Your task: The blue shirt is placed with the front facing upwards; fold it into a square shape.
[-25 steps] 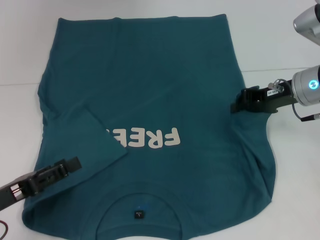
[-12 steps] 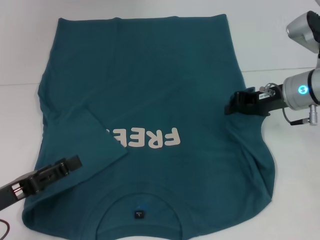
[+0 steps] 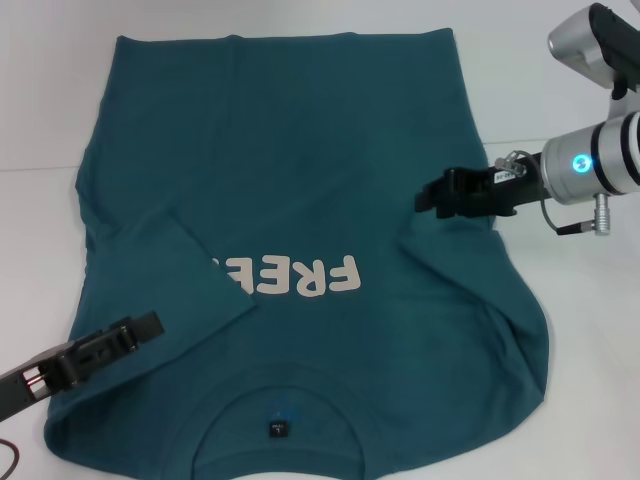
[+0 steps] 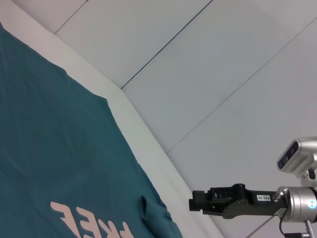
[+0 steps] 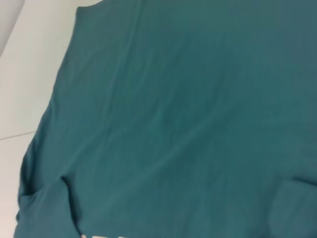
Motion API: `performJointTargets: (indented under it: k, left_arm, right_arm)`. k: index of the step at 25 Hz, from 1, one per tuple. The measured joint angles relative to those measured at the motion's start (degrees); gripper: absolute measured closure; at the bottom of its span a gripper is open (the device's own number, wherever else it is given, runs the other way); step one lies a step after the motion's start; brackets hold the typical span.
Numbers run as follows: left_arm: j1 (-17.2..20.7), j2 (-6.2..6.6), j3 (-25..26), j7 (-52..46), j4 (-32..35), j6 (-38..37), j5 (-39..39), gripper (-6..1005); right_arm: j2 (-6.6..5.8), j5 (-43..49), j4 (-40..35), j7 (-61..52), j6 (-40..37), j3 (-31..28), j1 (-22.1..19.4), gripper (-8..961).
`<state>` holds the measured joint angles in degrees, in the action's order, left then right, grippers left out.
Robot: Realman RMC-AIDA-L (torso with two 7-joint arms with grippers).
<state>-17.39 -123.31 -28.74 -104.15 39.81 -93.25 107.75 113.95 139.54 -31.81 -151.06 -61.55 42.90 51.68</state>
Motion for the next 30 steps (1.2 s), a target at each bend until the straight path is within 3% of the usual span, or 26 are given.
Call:
performJointTargets:
  k: [7,9,12,16,20,26,30]
  left_arm:
    - [-0.02,0.00,-0.01,0.00,0.00,0.00,0.00,123]
    - [-0.02,0.05,0.00,0.00,0.00,0.00,0.00,123]
    - [-0.01,0.06,-0.01,-0.07,0.00,-0.05,0.00,123]
    - [0.12,0.04,0.00,-0.15,0.00,-0.07,0.00,123]
    - [0.23,-0.02,-0.01,-0.16,0.00,-0.03,0.00,122]
    - [0.12,0.00,0.00,-0.12,-0.03,0.00,0.00,122]
    - [-0.19,0.00,0.00,-0.08,-0.88,0.26,0.00,122]
  right_arm:
    - [0.07,-1.50,0.25,3.80,-1.04,0.34,0.18,568]
    - [-0.90,0.54,-0.14,3.57,-1.71,0.74,0.12,494]
    - [-3.29,2.41,-0.98,3.20,-4.48,0.91,-0.47,383]
    - [-6.30,2.64,-2.20,3.10,-10.20,0.46,-2.19,393]
    - [-8.21,2.67,-2.38,2.97,-13.90,0.48,-4.58,397]
    - [-8.84,3.12,-2.38,2.48,-13.20,-0.51,-8.29,397]
    - [-7.76,3.12,-2.37,2.86,-10.42,-0.96,-9.03,397]
